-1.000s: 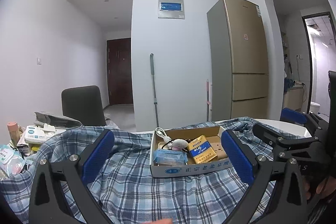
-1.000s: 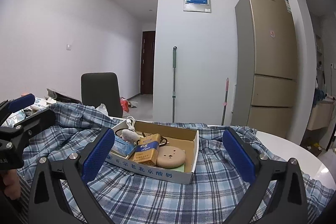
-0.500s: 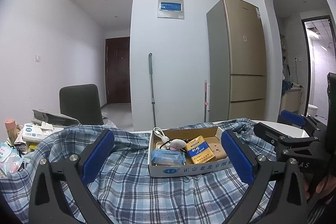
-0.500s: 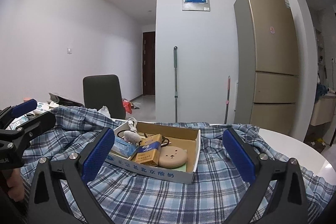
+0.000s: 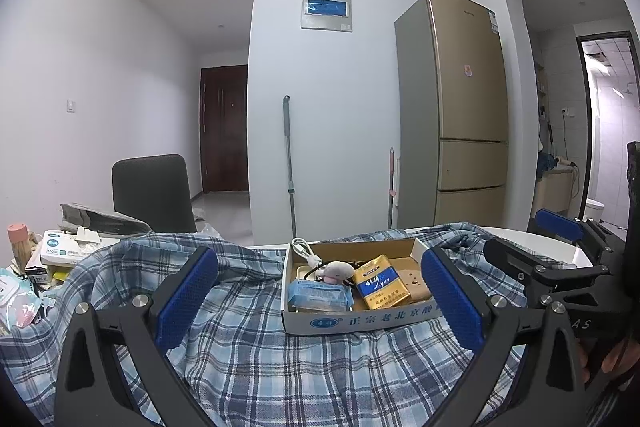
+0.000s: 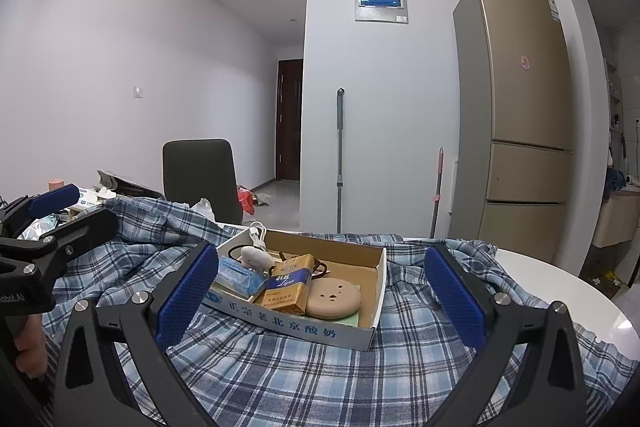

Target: Organize soft objects

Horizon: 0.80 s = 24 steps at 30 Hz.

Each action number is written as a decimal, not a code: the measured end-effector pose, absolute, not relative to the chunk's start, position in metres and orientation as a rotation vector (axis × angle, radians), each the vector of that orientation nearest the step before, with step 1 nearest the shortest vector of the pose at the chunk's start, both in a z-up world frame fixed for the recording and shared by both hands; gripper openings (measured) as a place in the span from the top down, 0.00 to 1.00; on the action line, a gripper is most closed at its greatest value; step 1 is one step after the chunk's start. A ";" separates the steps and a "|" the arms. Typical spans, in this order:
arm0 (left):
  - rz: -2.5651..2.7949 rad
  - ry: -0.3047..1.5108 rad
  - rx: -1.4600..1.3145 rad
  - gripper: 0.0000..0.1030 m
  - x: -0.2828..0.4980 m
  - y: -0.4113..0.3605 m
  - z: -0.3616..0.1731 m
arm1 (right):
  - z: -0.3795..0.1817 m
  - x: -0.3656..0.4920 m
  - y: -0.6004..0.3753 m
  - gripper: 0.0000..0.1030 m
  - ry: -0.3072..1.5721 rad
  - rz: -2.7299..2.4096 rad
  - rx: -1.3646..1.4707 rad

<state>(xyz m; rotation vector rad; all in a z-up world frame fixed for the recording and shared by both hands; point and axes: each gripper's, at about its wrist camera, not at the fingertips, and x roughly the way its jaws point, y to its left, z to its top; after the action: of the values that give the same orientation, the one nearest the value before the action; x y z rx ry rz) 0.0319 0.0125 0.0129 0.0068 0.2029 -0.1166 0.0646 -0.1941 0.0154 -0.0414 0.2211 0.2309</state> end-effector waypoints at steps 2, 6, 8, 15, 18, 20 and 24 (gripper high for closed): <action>-0.117 0.204 0.008 0.00 0.032 0.012 0.013 | 0.015 0.065 -0.194 0.00 0.222 0.230 -0.041; -0.117 0.204 0.009 0.00 0.032 0.013 0.013 | 0.015 0.065 -0.195 0.00 0.224 0.231 -0.040; -0.116 0.206 0.010 0.00 0.032 0.012 0.013 | 0.015 0.065 -0.195 0.00 0.226 0.229 -0.041; -0.116 0.204 0.009 0.00 0.032 0.012 0.013 | 0.015 0.065 -0.195 0.00 0.233 0.226 -0.040; -0.116 0.205 0.008 0.00 0.032 0.012 0.013 | 0.015 0.066 -0.195 0.00 0.232 0.226 -0.040; -0.116 0.205 0.008 0.00 0.032 0.012 0.013 | 0.015 0.065 -0.195 0.00 0.232 0.225 -0.041; -0.117 0.206 0.006 0.00 0.033 0.013 0.013 | 0.014 0.065 -0.195 0.00 0.230 0.225 -0.041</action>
<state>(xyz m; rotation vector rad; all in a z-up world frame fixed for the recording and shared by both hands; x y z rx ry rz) 0.0329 0.0125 0.0128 0.0061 0.2062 -0.1166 0.0653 -0.1955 0.0145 -0.0412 0.2303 0.2255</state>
